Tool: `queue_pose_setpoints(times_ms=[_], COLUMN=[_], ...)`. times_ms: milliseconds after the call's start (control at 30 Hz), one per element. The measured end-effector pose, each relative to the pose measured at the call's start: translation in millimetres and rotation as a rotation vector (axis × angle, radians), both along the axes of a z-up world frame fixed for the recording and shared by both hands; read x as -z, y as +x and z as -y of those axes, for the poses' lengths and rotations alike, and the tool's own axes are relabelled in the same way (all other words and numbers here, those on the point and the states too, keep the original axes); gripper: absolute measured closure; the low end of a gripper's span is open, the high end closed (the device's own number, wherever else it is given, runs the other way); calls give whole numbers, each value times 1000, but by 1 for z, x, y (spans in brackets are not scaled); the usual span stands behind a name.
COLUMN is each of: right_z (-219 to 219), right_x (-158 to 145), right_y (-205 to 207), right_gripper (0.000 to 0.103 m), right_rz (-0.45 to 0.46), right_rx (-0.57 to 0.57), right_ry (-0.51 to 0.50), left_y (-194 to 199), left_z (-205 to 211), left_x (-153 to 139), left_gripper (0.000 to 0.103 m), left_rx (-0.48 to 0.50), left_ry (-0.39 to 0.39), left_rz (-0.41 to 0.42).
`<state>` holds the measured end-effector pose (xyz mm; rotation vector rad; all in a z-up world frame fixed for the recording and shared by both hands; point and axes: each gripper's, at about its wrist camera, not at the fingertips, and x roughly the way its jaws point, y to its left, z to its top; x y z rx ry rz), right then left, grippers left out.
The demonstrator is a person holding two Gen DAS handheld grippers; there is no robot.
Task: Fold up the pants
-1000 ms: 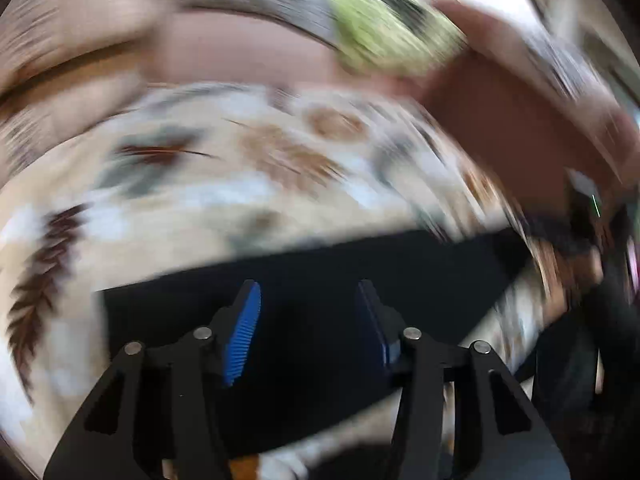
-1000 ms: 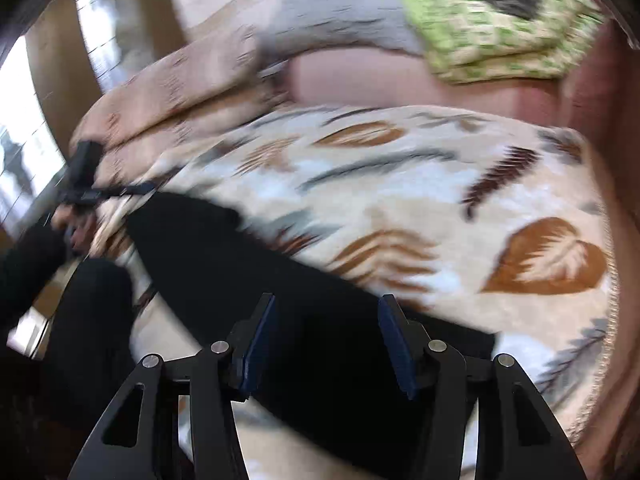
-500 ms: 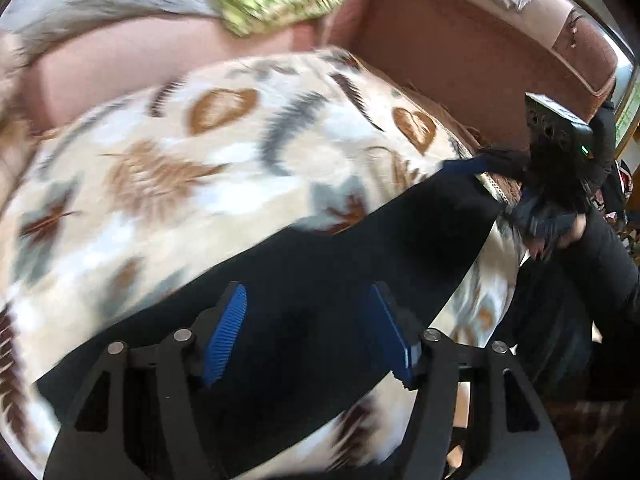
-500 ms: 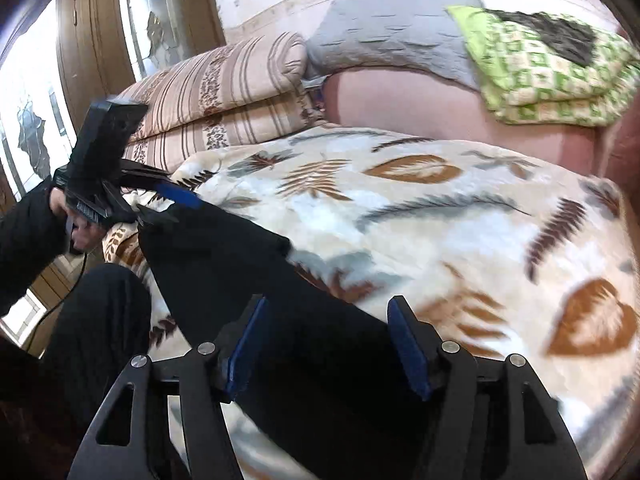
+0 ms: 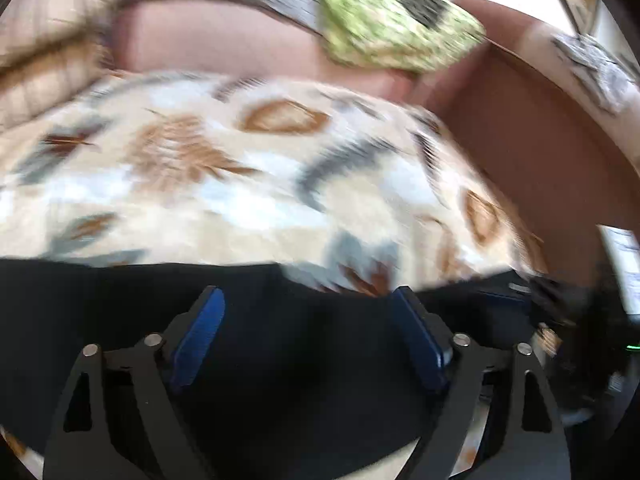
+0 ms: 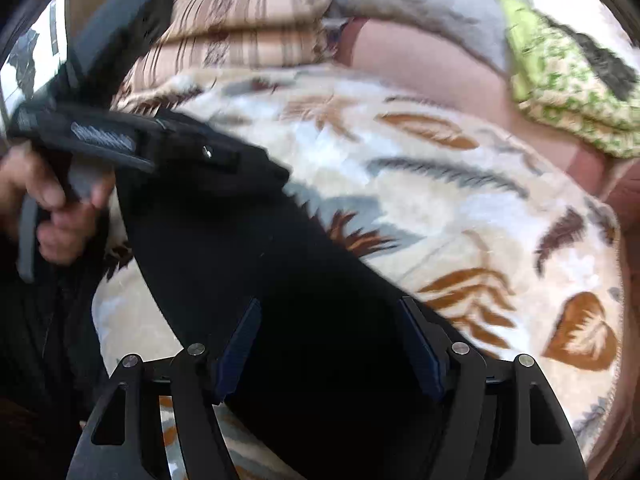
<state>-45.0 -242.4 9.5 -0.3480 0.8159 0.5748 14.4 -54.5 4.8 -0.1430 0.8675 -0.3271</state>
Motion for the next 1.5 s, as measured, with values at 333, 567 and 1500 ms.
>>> queue_pose_setpoints(times_ms=[333, 567, 1500], right_z=[44, 78, 211], right_x=[-1, 16, 50], right_y=[-33, -83, -78], right_gripper=[21, 21, 27], right_rz=[28, -13, -196], right_rx=[263, 359, 834], right_ry=[83, 175, 950], left_y=[-19, -15, -13], left_z=[3, 4, -1], left_x=[23, 26, 32], left_gripper=[17, 17, 0], left_rx=[-102, -121, -103], left_ry=[229, 233, 127], left_rz=[80, 70, 38])
